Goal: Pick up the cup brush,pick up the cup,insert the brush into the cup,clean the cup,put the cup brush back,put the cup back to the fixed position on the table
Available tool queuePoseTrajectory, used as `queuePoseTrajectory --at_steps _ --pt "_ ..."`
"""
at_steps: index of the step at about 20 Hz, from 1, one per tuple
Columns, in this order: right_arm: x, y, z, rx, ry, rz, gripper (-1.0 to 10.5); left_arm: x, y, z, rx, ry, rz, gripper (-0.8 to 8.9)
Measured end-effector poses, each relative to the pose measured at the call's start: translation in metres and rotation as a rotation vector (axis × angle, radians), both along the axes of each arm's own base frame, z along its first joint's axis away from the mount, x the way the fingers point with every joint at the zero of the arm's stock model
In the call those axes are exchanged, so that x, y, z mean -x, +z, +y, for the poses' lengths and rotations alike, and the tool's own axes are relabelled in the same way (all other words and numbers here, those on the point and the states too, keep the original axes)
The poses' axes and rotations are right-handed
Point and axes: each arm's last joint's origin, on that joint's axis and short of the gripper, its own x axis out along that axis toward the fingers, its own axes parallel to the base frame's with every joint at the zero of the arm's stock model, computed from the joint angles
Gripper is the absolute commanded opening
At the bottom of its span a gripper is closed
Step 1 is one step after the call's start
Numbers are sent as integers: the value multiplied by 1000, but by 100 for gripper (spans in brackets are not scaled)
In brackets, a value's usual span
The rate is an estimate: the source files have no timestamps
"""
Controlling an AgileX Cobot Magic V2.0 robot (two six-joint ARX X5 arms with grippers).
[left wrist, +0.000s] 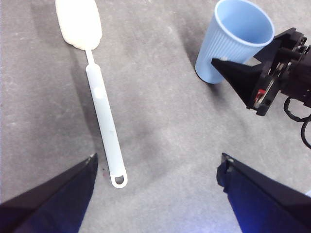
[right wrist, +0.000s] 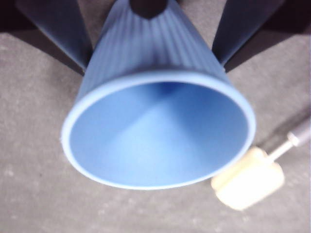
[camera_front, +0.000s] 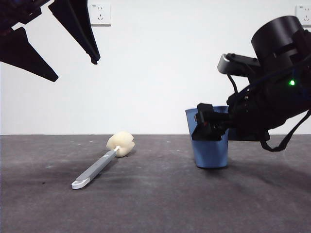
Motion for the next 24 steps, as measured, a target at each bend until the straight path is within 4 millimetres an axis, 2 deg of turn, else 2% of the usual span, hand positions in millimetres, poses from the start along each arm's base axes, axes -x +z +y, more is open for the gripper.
queuePoseTrajectory --at_steps 5,10,14,17,19,22,24 --pt "1 -2 0 11 1 14 293 0 0 0 -14 7 -9 417" --pt "1 -2 -1 21 1 35 544 0 0 1 -18 6 -6 417" --pt "5 -8 -3 54 0 100 546 1 -2 1 -29 6 9 417" --pt "9 14 -5 25 -1 49 546 1 -2 1 -29 6 9 417" --pt "16 26 -8 21 -7 74 546 1 -2 1 -32 6 12 417" --pt "38 43 -12 1 -22 196 544 2 -2 1 -38 -29 14 408" --pt "60 59 -14 -16 -2 262 535 4 -4 1 -51 -67 33 408"
